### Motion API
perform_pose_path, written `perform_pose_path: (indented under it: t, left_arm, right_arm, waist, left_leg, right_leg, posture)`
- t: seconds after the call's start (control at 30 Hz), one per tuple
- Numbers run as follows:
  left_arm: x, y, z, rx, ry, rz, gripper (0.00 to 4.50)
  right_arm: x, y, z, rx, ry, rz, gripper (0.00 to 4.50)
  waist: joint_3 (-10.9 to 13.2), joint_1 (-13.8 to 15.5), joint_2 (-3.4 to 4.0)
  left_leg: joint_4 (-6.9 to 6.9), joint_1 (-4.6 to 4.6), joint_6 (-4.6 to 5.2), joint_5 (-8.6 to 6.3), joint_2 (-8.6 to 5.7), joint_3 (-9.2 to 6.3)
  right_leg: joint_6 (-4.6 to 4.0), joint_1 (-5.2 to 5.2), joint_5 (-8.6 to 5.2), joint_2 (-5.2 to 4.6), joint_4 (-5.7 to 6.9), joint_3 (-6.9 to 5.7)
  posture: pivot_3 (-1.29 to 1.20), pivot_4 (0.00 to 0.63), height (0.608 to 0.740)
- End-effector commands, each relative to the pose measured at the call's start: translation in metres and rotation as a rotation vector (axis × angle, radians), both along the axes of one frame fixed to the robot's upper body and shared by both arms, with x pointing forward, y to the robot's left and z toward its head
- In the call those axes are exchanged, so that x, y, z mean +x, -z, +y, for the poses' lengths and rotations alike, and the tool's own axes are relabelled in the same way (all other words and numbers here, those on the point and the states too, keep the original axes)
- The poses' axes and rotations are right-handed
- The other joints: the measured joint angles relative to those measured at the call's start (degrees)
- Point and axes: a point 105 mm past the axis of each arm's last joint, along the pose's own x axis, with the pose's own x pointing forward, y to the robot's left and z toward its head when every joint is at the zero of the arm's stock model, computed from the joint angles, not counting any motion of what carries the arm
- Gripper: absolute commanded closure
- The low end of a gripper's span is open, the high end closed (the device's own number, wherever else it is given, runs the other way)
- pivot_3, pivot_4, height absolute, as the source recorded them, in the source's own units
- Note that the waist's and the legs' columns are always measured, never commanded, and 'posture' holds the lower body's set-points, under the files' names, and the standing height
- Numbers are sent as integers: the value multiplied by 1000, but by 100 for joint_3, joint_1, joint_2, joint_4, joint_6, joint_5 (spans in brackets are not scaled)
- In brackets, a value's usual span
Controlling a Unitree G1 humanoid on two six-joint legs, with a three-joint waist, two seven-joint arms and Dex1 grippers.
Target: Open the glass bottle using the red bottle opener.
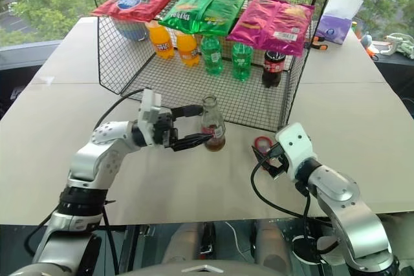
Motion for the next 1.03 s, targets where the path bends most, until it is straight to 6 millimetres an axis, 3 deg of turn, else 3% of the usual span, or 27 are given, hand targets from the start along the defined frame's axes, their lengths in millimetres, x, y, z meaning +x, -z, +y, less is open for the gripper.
perform_pose_path:
  t: [0.03, 0.37, 0.5, 0.6, 0.73, 1.03]
  left_arm:
    - [-8, -9, 9, -5, 2, -40, 25]
    - [-16, 10, 28, 17, -85, 0, 25]
    - [-17, 34, 55, 33, -243, 39, 25]
    - [-5, 46, 86, -44, -519, 103, 25]
    - [12, 39, 106, -99, -739, 65, 25]
    - [12, 35, 108, -55, -774, 56, 25]
  right_arm:
    - [0, -15, -5, 3, -1, -73, 0]
    - [-3, -12, -16, -33, 3, -106, 0]
    - [-10, -11, -34, -45, 64, -134, 0]
    - [-20, -8, -46, 7, 96, -127, 0]
    - [-35, -1, -55, -10, 101, -115, 0]
    - [-49, 8, -77, -9, 156, -90, 0]
  waist:
    - [1, 9, 2]
    - [5, 31, 6]
    - [5, 33, 6]
    - [5, 63, 6]
    - [5, 134, 7]
    - [5, 142, 7]
  left_leg:
    - [-1, 1, 0, 0, 0, 0]
    - [-11, -3, -25, -14, -2, -10]
    - [-23, -2, -24, -13, -2, -10]
    - [-24, -1, -26, -14, -2, -11]
    - [-22, 1, -29, -14, -2, -19]
    - [-24, 2, -30, -14, -1, -20]
  right_leg:
    - [0, 0, 0, 0, 0, 0]
    - [0, 8, 0, -4, -23, -17]
    - [0, 9, 0, -2, -30, -18]
    - [0, 8, 0, -6, -34, -19]
    - [0, 11, 1, -9, -34, -28]
    - [0, 11, 1, -7, -34, -31]
  posture:
    - [0, 150, 728]
    - [0, 150, 728]
    - [0, 150, 728]
    - [0, 150, 728]
    - [0, 150, 728]
    - [0, 150, 728]
